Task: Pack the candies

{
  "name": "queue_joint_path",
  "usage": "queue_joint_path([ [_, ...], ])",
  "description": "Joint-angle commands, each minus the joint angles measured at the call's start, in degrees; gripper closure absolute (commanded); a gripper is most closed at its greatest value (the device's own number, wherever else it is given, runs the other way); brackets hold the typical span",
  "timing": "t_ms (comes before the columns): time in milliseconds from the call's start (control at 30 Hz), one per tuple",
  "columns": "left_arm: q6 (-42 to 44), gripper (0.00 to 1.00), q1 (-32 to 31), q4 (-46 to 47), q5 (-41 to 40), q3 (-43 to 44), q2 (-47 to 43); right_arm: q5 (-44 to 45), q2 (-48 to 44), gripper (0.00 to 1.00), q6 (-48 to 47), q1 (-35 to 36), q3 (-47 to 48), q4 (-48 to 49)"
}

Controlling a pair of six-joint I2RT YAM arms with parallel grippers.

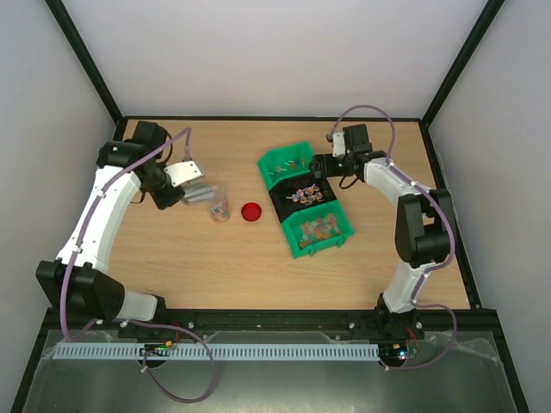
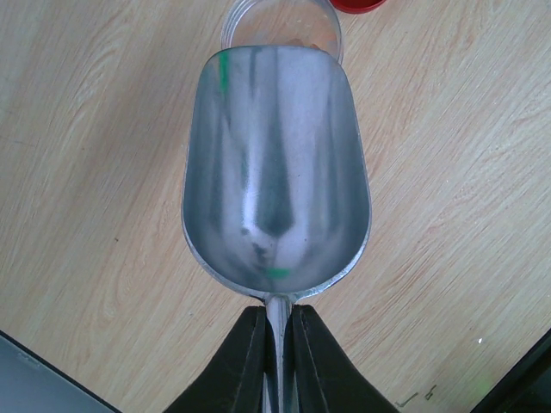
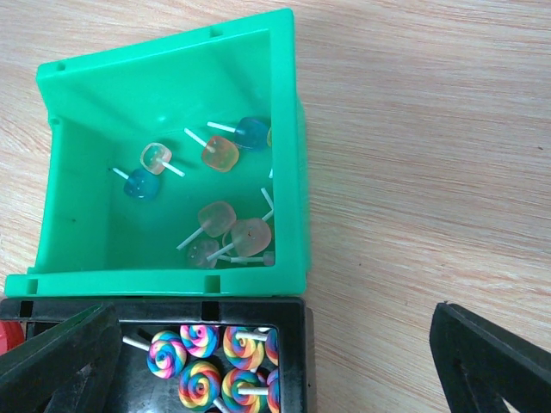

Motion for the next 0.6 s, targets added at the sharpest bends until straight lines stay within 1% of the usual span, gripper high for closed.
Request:
queue_joint_path([
  [0,0.1,0.98,-0.3,-1.4,-0.8,1.3,0.1,-0.5,-1.9,0.01,-0.8,-0.3,-0.2,-2.7],
  [133,0.3,0.98,-0.3,-1.1,3.6,2.8,-0.6,-2.0,-2.5,0.01,-2.4,-0.8,0.5,-5.7],
  [300,-3.5,0.98,-1.3,1.2,10.9,6.5,0.0,-4.1,-4.9,0.03,-5.2,-2.9,0.0,-13.2],
  [367,-5.7,0.98,-3.7,2.6,11.9,7.6,0.6,-4.2,-6.7,0.04,-6.7,-3.7,-0.8,-16.8],
  [567,-14.6,0.98,-13.8,7.3,8.6,7.6,2.7,-3.8,-13.1,0.11,-13.0,-7.0,-4.6,-28.0],
])
